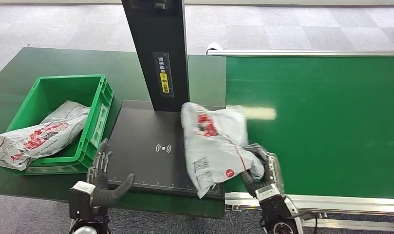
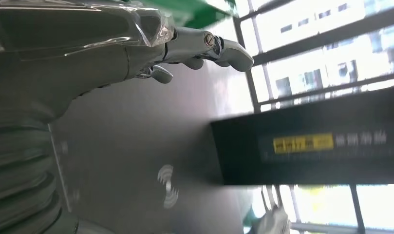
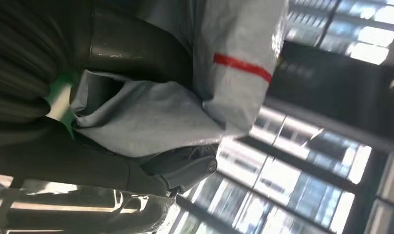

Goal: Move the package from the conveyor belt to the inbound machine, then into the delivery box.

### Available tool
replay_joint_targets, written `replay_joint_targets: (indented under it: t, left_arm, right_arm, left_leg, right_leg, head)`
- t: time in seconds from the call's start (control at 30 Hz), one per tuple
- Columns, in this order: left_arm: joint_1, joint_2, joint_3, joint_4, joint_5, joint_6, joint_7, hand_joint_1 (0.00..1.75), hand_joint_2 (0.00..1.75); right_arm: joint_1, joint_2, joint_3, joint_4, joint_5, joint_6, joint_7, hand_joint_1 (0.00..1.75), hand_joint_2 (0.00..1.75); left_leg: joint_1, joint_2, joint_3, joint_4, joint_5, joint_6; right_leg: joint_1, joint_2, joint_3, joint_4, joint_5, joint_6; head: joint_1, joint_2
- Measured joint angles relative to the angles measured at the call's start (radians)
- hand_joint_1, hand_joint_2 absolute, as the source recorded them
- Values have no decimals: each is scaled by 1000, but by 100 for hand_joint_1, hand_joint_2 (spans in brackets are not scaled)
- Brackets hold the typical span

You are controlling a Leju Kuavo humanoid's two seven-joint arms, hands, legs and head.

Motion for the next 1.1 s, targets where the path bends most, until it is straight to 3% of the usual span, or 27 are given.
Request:
replay_joint_targets:
  t: [0.13,0.3,0.67,0.83,0.87,0.97,1.0,1.1]
  left_arm:
    - [-5,13,66,-32,-13,13,-13,0,175]
    - [-14,21,106,-45,-22,31,-22,0,175]
    - [-16,28,128,-51,-31,54,-31,0,175]
    - [-12,30,151,-70,-37,78,-35,0,175]
    - [-11,30,156,-74,-40,78,-36,0,175]
    - [-11,30,164,-80,-47,78,-36,0,175]
    - [-10,30,165,-80,-50,77,-36,0,175]
    - [-11,30,166,-80,-59,72,-33,0,175]
  right_arm:
    - [-55,0,139,59,-101,74,0,175,175]
    - [-80,-3,223,159,-166,117,-15,175,175]
    - [-104,-3,262,248,-195,153,-10,175,175]
    - [-145,18,283,384,-234,188,-18,175,175]
    - [-154,23,287,417,-240,190,-22,160,175]
    - [-174,36,295,500,-247,175,-26,29,175]
    - [-180,38,295,521,-239,153,-18,0,175]
    - [-204,41,295,578,-193,50,49,0,175]
  left_leg:
    - [0,-2,0,0,1,0]
    - [0,-4,-1,0,0,0]
    - [0,-3,-1,0,0,0]
    - [0,-4,-1,0,0,0]
    - [0,-4,-1,0,0,0]
    - [0,-4,-1,0,0,0]
    - [0,-4,-1,0,0,0]
    - [0,-4,-1,0,0,0]
  right_leg:
    - [1,-2,1,0,0,0]
    - [-1,-2,1,0,0,0]
    - [0,-2,1,0,0,0]
    - [0,-2,1,0,0,0]
    - [0,-2,1,0,0,0]
    - [0,-2,1,0,0,0]
    - [0,-2,1,0,0,0]
    - [0,-2,1,0,0,0]
  head:
    - [0,0]
    - [0,0]
    - [0,0]
    - [0,0]
    - [0,0]
    - [0,0]
    - [0,0]
    - [0,0]
